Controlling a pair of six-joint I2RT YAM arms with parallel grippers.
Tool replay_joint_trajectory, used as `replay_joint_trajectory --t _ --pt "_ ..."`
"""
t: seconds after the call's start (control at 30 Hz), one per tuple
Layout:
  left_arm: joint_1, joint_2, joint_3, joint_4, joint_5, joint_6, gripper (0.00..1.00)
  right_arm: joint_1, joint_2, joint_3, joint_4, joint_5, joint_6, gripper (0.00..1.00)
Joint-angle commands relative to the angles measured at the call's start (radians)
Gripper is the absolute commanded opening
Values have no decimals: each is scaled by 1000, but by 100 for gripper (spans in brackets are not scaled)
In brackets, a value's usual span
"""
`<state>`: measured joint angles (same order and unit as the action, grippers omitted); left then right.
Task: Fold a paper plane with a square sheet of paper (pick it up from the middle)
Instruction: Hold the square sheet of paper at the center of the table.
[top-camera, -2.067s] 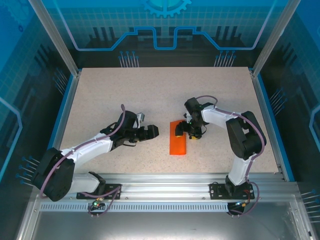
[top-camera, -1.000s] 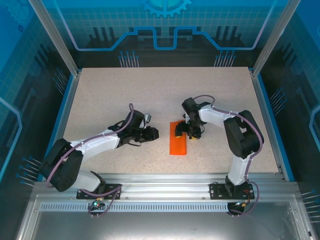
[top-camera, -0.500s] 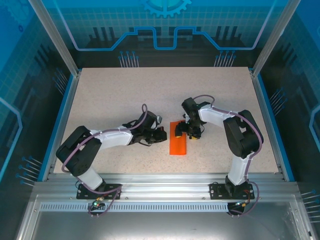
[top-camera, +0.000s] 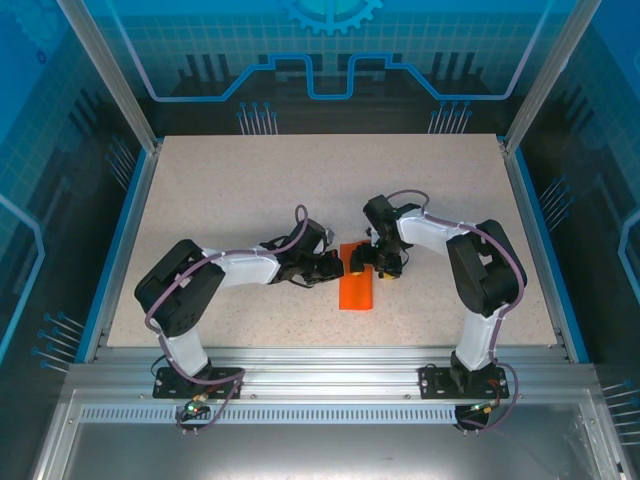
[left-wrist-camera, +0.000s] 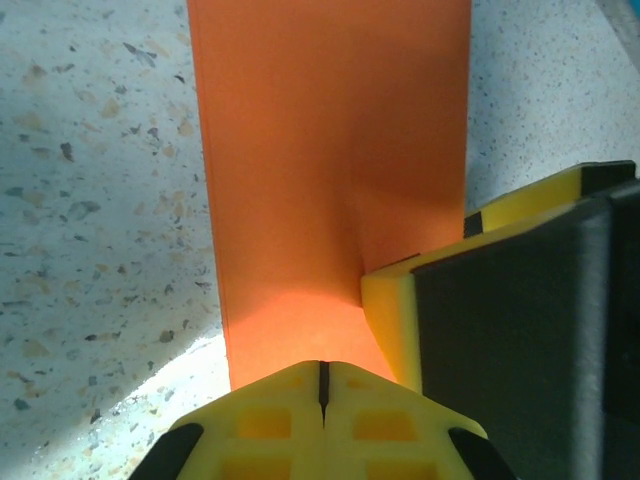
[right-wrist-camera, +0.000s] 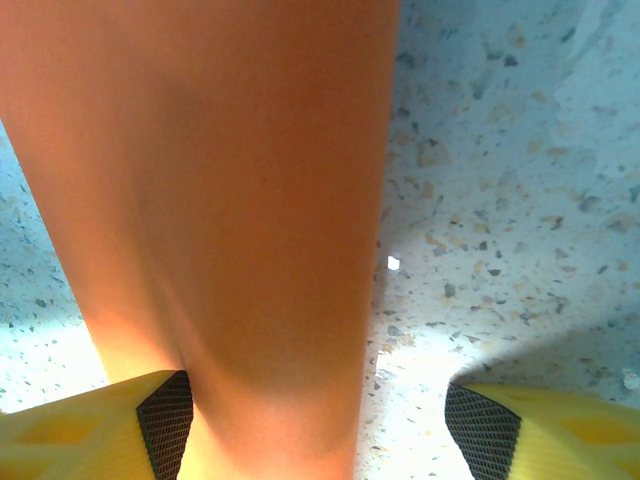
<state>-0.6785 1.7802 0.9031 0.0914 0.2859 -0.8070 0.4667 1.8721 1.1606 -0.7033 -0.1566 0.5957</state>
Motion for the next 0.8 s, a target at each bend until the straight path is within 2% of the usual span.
replay_joint_trajectory --t 0.0,0.43,0.77 --pt "-11 33 37 9 19 -21 0 15 113 -60 68 82 -6 75" --pt "-20 99 68 -2 15 -30 0 16 118 -64 70 81 -7 75" --pt "-29 138 76 -72 -22 -16 0 16 113 -59 69 80 -7 75"
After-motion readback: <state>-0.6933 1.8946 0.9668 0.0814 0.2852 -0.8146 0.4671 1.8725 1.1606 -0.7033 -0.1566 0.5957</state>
